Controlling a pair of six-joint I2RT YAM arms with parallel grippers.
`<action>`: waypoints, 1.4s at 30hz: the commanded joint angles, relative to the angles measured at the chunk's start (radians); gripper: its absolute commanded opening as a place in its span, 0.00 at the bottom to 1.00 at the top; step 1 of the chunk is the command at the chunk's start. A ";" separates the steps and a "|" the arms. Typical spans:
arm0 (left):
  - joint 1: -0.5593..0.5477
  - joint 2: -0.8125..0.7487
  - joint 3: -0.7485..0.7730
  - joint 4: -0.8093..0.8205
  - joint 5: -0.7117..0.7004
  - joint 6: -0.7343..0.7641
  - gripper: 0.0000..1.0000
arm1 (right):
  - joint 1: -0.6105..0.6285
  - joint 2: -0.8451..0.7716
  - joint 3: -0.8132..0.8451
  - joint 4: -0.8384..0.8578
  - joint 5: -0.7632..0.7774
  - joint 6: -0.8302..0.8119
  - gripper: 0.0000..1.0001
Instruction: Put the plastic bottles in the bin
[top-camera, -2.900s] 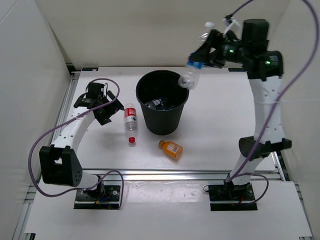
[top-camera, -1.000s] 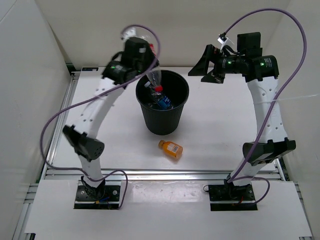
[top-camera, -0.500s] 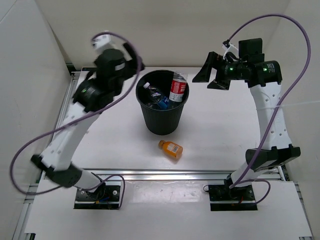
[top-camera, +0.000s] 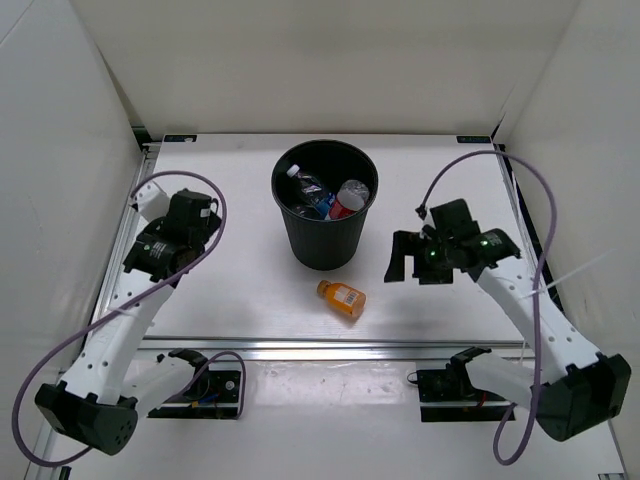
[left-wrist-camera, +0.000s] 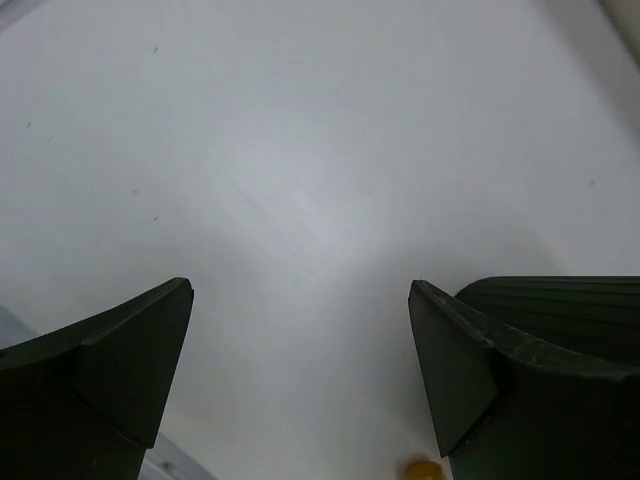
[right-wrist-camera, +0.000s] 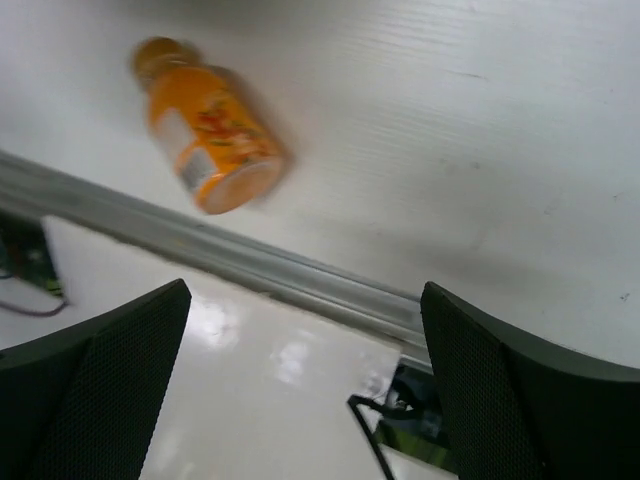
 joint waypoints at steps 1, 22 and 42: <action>0.039 -0.073 -0.059 -0.110 0.059 -0.134 1.00 | 0.014 0.010 -0.119 0.148 0.088 -0.021 1.00; 0.102 -0.189 -0.219 -0.055 0.145 -0.007 1.00 | 0.299 0.016 -0.524 1.006 0.059 -0.170 1.00; 0.102 -0.253 -0.259 -0.124 0.117 -0.004 1.00 | 0.392 0.242 -0.438 1.003 0.027 -0.259 0.95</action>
